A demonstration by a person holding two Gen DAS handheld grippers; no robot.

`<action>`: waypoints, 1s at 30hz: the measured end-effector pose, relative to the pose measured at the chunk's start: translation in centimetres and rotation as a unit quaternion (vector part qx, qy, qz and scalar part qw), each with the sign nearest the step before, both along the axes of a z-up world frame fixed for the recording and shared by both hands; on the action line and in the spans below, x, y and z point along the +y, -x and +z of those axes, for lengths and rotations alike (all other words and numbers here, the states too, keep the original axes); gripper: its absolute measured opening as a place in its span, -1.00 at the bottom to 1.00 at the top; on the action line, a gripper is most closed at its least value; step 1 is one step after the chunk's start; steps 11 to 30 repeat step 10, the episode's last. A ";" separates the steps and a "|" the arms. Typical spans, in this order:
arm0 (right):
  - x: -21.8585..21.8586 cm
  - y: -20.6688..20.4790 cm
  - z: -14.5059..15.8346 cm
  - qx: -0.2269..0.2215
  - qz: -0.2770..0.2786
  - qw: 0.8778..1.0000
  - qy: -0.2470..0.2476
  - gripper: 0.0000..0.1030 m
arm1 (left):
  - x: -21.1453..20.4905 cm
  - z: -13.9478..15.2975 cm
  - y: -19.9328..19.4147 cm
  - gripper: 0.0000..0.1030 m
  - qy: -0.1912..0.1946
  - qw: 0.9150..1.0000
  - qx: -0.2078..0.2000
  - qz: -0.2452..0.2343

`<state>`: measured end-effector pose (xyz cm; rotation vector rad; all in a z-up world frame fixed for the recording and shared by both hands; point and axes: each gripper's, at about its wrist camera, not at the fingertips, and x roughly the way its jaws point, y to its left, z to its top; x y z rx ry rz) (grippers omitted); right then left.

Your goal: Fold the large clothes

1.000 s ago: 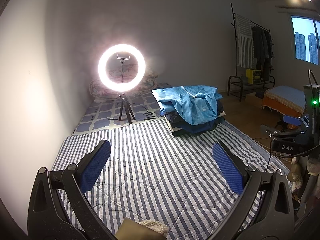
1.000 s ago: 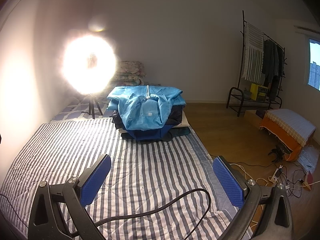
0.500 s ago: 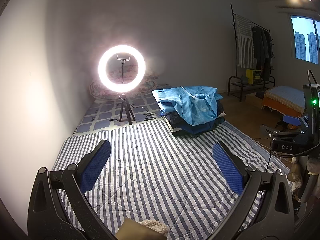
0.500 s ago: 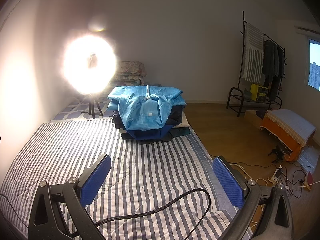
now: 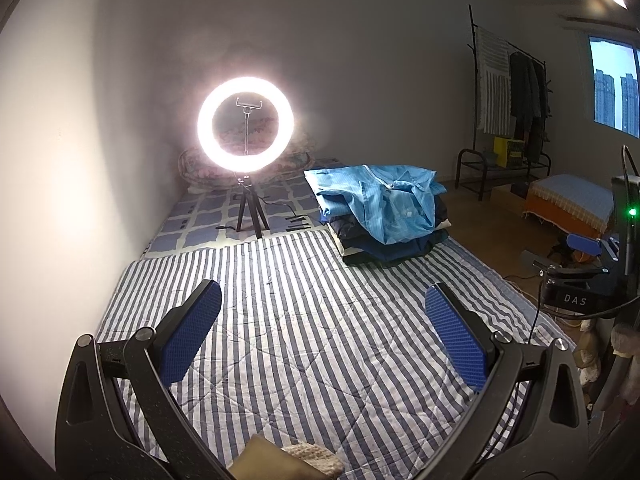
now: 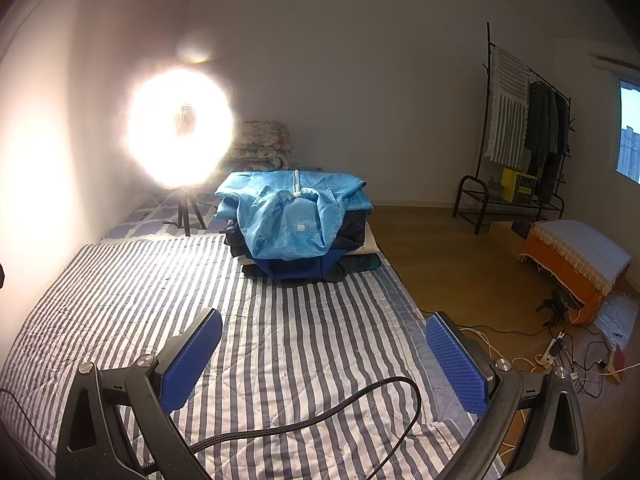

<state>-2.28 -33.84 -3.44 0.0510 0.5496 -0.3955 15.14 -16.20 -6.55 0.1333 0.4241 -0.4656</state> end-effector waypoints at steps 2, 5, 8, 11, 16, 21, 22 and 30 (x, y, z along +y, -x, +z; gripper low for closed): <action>0.0 0.0 0.0 0.000 0.000 1.000 0.000 0.99 | 0.0 -0.1 -0.1 1.00 0.002 1.000 0.001 0.001; -0.1 0.0 -0.1 0.002 0.002 1.000 0.001 0.99 | -0.1 -0.3 0.2 1.00 0.001 1.000 0.000 -0.003; -0.1 0.0 -0.2 0.004 0.005 1.000 0.003 0.99 | -0.4 -0.5 0.3 1.00 -0.001 1.000 -0.007 0.000; 0.0 0.0 -0.2 0.005 0.006 1.000 0.003 0.99 | -0.5 -0.7 0.2 1.00 -0.002 1.000 -0.007 -0.001; 0.0 0.0 -0.2 0.005 0.006 1.000 0.003 0.99 | -0.5 -0.7 0.2 1.00 -0.002 1.000 -0.007 -0.001; 0.0 0.0 -0.2 0.005 0.006 1.000 0.003 0.99 | -0.5 -0.7 0.2 1.00 -0.002 1.000 -0.007 -0.001; 0.0 0.0 -0.2 0.005 0.006 1.000 0.003 0.99 | -0.5 -0.7 0.2 1.00 -0.002 1.000 -0.007 -0.001; 0.0 0.0 -0.2 0.005 0.006 1.000 0.003 0.99 | -0.5 -0.7 0.2 1.00 -0.002 1.000 -0.007 -0.001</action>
